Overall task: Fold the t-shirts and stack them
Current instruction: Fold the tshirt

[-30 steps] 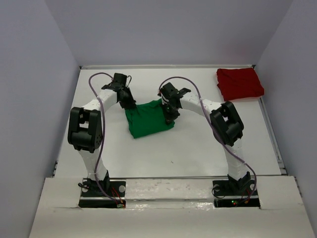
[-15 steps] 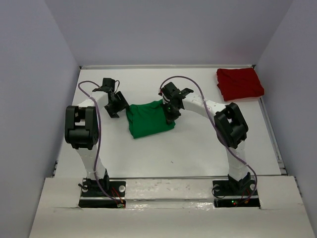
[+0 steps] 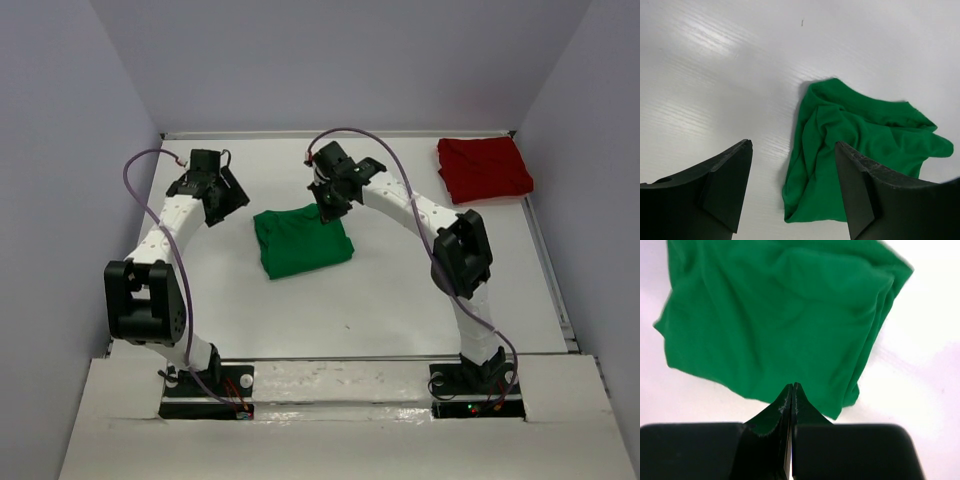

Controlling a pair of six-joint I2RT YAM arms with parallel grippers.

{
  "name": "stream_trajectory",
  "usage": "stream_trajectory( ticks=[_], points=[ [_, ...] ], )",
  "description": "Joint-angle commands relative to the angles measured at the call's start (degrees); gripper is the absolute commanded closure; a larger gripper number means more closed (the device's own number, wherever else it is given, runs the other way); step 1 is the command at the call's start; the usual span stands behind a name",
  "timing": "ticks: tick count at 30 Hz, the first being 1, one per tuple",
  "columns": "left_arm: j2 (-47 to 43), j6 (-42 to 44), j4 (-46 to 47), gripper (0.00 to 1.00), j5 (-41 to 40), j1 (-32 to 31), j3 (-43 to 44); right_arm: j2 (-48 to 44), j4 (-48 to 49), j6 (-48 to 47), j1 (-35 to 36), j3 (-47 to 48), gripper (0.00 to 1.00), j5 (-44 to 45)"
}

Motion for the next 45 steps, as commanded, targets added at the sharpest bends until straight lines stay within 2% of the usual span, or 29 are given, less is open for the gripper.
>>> stream_trajectory(
  ticks=[1, 8, 18, 29, 36, 45],
  points=[
    [-2.52, -0.07, -0.26, 0.24, 0.26, -0.72, -3.78, 6.27, -2.79, -1.88, 0.33, 10.91, 1.00, 1.64],
    [-7.17, 0.98, -1.13, 0.25, 1.23, -1.69, -5.46, 15.69, -6.39, -1.89, 0.33, 23.57, 1.00, 0.67],
    [-12.98, 2.65, -3.59, 0.25, 1.14, -1.77, -3.00, 20.79, -3.85, -0.92, -2.38, 24.72, 1.00, 0.23],
    [-16.68, 2.39, -1.58, 0.25, 4.83, -3.00, -8.01, 29.84, -3.93, -2.85, -5.03, 30.88, 1.00, -2.32],
    [-16.24, 1.86, -0.52, 0.25, 5.36, -4.85, -8.36, 22.22, -2.00, -2.15, -5.03, 23.86, 1.00, -2.76],
    [-12.11, 1.07, 1.85, 0.25, 7.03, -7.92, -7.84, 16.22, -2.79, -2.41, -5.03, 22.88, 1.00, 0.32]
  ],
)
